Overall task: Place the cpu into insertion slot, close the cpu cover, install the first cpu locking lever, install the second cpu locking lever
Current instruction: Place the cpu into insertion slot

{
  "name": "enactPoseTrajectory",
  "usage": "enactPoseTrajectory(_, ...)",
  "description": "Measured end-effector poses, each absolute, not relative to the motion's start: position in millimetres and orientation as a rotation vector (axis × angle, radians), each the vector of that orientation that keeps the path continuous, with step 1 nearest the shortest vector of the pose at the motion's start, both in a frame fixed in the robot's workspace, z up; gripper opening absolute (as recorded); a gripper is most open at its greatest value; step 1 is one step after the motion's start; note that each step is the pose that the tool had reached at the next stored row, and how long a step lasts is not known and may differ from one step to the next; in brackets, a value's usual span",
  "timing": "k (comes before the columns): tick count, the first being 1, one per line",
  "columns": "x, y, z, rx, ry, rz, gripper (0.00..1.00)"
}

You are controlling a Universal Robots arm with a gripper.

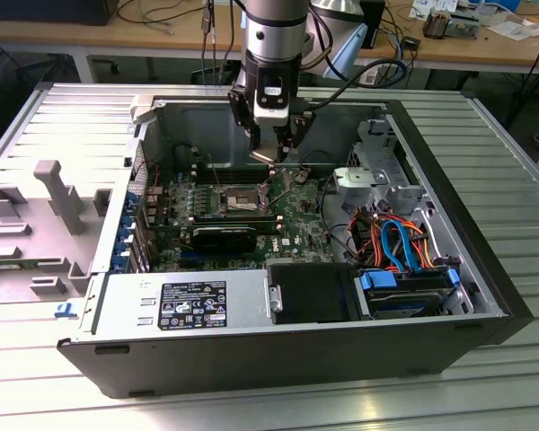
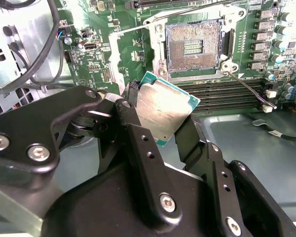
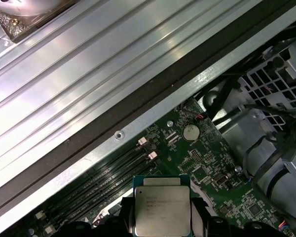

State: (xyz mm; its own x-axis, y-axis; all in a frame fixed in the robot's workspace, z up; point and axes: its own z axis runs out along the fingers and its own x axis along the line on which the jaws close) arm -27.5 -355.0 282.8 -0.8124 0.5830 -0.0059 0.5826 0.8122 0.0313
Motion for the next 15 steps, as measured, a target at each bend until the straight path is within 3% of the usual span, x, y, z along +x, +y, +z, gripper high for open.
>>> enactPoseTrajectory(15,-27.5,-355.0,282.8,0.982,2.967,0.042,0.54)
